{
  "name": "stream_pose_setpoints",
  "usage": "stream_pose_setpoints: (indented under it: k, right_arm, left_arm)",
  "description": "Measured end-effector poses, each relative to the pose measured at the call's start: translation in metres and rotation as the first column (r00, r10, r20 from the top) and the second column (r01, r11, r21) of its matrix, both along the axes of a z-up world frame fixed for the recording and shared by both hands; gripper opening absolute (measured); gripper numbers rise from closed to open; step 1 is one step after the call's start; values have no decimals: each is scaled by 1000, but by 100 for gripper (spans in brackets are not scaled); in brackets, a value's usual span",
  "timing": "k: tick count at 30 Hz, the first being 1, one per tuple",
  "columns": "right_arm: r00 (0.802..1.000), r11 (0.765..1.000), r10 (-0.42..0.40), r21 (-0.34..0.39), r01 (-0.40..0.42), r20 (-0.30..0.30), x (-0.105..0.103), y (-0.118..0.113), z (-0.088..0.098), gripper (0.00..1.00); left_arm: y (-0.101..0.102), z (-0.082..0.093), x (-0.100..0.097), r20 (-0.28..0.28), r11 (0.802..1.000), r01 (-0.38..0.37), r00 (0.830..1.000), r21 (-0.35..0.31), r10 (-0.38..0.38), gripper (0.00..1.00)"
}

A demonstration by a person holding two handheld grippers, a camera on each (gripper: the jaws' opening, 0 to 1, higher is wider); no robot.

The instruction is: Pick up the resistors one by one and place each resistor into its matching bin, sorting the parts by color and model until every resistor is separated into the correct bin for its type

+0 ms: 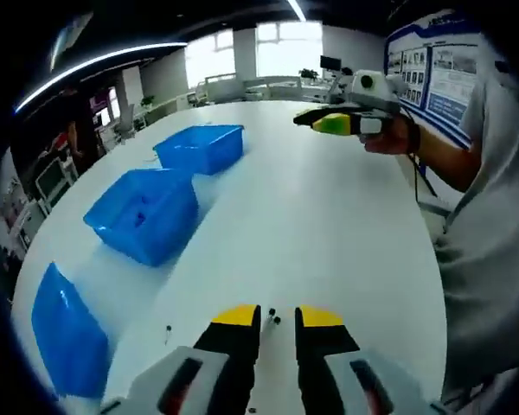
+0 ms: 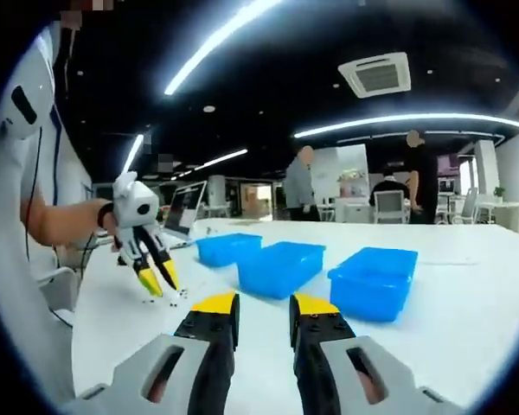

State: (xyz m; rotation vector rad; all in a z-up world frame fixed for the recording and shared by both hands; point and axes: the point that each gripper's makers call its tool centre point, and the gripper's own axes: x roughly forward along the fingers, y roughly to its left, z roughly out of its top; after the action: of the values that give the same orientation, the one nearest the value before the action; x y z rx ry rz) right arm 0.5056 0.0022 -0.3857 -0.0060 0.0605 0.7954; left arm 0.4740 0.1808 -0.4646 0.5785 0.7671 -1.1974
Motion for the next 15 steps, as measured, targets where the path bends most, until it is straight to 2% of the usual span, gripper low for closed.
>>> stream_pose_setpoints:
  k: [3,5,6,7,12,15]
  right_arm:
    - [1000,1000,-6,-2,6,14,-6,-6,3,25]
    - [1000,1000,-13,0,13,18,-8,-10,4,25]
    - [1000,1000,-16,1,16,18,-9,-12,4,25]
    - [1000,1000,-20,3,20,17,-10,-14,4,25]
    - [1000,1000,-23,4,23,7,-13,-16,1,25]
    - [1000,1000,-15,4,15,3,-15,-15,-1,25]
  left_arm:
    - [-3,-12,-4,-51,997,33,998,73,-29,18]
    - [-5,-18,-1,-53,994,34,998,108,-29,18]
    - [-9,-15,0,-63,996,29,998,85,-24,17]
    - [-10,-16,2,-71,996,25,997,89,-18,17]
    - [-3,-16,0,-108,991,22,994,130,-8,16]
    - [5,-16,-1,-107,987,29,994,161,-12,16]
